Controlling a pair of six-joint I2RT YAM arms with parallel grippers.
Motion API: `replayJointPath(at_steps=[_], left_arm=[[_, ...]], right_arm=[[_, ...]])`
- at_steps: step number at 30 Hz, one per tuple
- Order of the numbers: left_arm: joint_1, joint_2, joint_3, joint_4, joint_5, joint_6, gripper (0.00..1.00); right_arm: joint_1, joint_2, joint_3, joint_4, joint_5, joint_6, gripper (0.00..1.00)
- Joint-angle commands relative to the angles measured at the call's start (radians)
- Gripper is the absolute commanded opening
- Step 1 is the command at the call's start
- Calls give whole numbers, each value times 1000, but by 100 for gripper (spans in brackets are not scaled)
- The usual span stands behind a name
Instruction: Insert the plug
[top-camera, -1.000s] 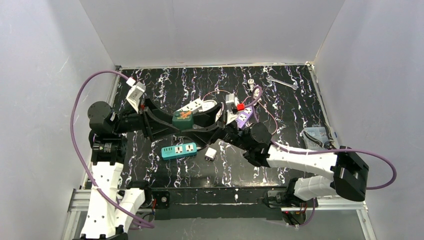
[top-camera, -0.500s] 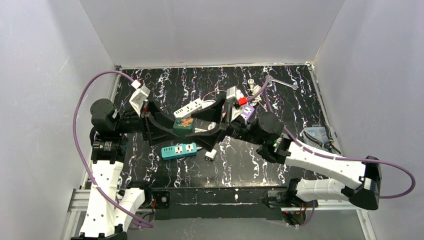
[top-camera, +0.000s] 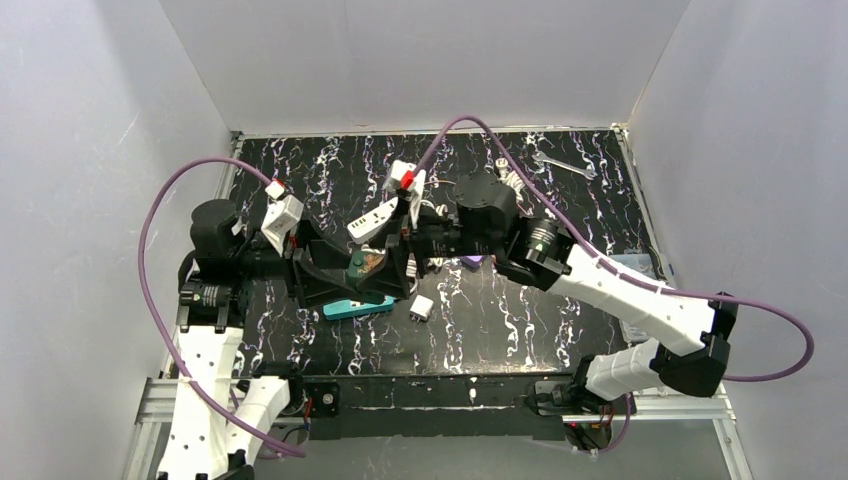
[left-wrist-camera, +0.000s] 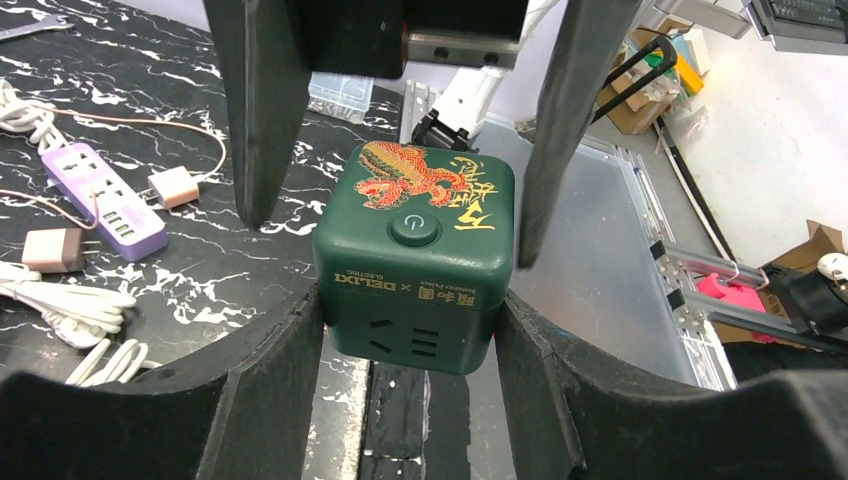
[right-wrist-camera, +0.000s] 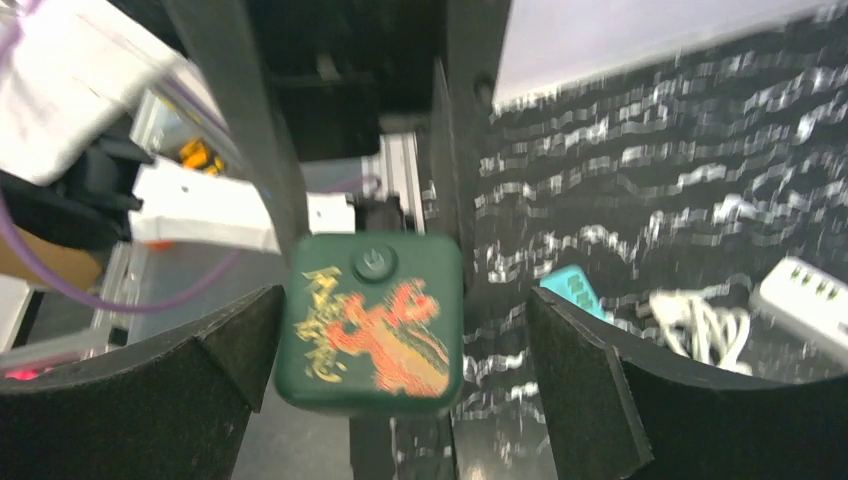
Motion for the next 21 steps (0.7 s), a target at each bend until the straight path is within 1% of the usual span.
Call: replayJointPath(at_steps=[1,4,5,6,11,13,14,15,17,18,19,20,21], left_arm=[[-1,6,29,-88,19,120,17],[-1,5,28,-99,19,132,17],[0,3,28,-101,18,133,17],[-1,2,28,-105,17,134,17],[-1,-1,25,-129,12,156,17],[-1,-2,18,-135,12,159,17],[0,-2,14,-136,8,160,17],[0,-2,11,-136,6,161,18],[-1,1,10,-138,-1,162,21],[0,3,9,-140,-7,161,29],[-1,5,11,-145,-23,160,44],[-1,8,10,-151,-41,159,74],[0,10,11,-156,-68,162,95]], right_arm=[[0,9,92,-182,-11,-42,98],[0,17,109,-207,-10,-51,98],[0,22,116,-211,-12,-53,97],[0,26,123,-216,-15,-55,94],[0,52,143,-246,-9,-66,64],[0,49,126,-225,-7,-61,50],[1,48,118,-215,-7,-56,45],[1,48,111,-209,-8,-54,42],[4,51,99,-202,-10,-55,40],[6,53,95,-200,-12,-59,38],[9,55,91,-199,-11,-63,32],[9,55,84,-196,0,-63,26],[9,53,74,-195,26,-64,20]])
